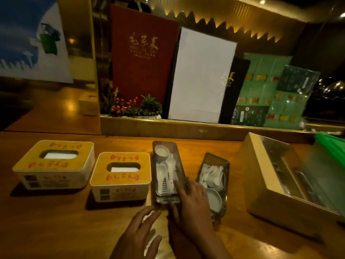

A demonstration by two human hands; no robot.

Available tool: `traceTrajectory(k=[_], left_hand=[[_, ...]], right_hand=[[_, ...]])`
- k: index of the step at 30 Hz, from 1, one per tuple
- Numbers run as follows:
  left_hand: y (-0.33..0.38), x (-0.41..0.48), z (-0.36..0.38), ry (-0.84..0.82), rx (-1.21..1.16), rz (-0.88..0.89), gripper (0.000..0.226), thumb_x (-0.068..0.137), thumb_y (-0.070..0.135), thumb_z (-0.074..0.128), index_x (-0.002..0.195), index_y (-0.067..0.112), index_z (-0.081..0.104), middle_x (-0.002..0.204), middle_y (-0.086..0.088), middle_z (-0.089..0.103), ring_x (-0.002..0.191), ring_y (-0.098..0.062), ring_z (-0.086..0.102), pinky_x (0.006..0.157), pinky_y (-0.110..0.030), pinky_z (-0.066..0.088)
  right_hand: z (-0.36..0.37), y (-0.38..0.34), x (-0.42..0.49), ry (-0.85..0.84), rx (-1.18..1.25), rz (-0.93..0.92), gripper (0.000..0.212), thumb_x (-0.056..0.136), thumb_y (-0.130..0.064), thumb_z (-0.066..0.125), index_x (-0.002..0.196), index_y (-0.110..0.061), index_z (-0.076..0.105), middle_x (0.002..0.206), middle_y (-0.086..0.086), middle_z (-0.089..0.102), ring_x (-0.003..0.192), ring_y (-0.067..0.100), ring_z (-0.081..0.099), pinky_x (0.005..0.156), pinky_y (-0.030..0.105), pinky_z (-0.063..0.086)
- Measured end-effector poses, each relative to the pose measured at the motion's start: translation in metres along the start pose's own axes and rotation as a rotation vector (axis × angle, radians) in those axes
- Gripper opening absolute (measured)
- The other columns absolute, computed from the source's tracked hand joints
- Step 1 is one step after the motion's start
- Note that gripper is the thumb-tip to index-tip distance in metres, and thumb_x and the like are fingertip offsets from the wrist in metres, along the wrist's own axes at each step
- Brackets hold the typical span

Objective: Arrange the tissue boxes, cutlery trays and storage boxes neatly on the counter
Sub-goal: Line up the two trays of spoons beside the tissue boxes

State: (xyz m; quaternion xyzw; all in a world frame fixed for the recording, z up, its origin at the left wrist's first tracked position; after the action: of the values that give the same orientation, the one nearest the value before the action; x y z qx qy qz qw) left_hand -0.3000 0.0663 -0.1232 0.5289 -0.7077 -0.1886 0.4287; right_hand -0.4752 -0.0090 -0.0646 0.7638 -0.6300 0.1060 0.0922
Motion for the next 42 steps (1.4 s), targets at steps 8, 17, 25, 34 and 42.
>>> traceTrajectory(k=[8,17,25,34,42], left_hand=[[0.027,-0.011,0.028,-0.066,-0.244,-0.118,0.053,0.087,0.037,0.069,0.128,0.063,0.046,0.141,0.036,0.035,0.124,0.005,0.051,0.092,-0.009,0.048],[0.072,0.019,0.072,-0.227,-0.245,-0.164,0.053,0.087,0.050,0.065,0.133,0.057,0.039,0.142,0.033,0.034,0.118,0.029,0.039,0.092,0.001,0.037],[0.105,0.049,0.150,-0.097,-0.171,-0.306,0.090,0.060,0.096,0.044,0.141,0.060,0.027,0.157,0.023,0.023,0.138,0.003,0.039,0.103,-0.005,0.034],[0.132,0.064,0.163,0.163,-0.084,-0.443,0.042,0.093,0.025,0.067,0.120,0.054,0.056,0.143,0.014,0.056,0.109,-0.003,0.062,0.081,-0.017,0.058],[0.139,0.062,0.162,0.254,-0.028,-0.549,0.036,0.090,0.026,0.069,0.105,0.056,0.056,0.115,0.009,0.073,0.100,-0.009,0.066,0.071,0.003,0.044]], right_hand=[[-0.009,0.090,-0.037,-0.179,0.122,0.117,0.065,0.084,-0.021,0.069,0.144,-0.035,0.047,0.157,0.016,0.033,0.141,0.042,0.031,0.107,0.050,0.037],[-0.005,0.153,-0.045,-0.187,0.431,-0.147,0.064,0.075,-0.029,0.070,0.129,-0.057,0.050,0.156,-0.020,0.025,0.148,0.008,0.015,0.116,0.026,0.021],[0.006,0.191,-0.020,-0.203,0.666,-0.319,0.065,0.070,-0.092,0.036,0.125,-0.060,0.050,0.159,-0.014,0.024,0.149,0.005,0.007,0.115,0.014,0.008],[0.037,0.204,-0.011,-0.122,0.400,-0.460,0.112,0.059,-0.059,0.084,0.142,-0.065,0.010,0.151,-0.002,0.046,0.137,0.022,0.045,0.091,0.027,0.052],[0.007,0.219,-0.010,-0.182,0.488,-0.594,0.062,0.093,-0.038,0.058,0.149,-0.038,0.031,0.165,0.006,0.013,0.151,0.028,0.009,0.118,0.043,0.018]])
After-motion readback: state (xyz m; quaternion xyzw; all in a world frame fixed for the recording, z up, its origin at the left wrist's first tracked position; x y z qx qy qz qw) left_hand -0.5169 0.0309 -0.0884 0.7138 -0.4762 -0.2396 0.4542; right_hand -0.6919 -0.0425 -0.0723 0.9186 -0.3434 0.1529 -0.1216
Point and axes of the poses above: each hand's wrist, its own x-axis towards the middle knuckle, its own z-axis out of the palm, y = z × x, the point moved 1 cm from there along x, towards the middle knuckle
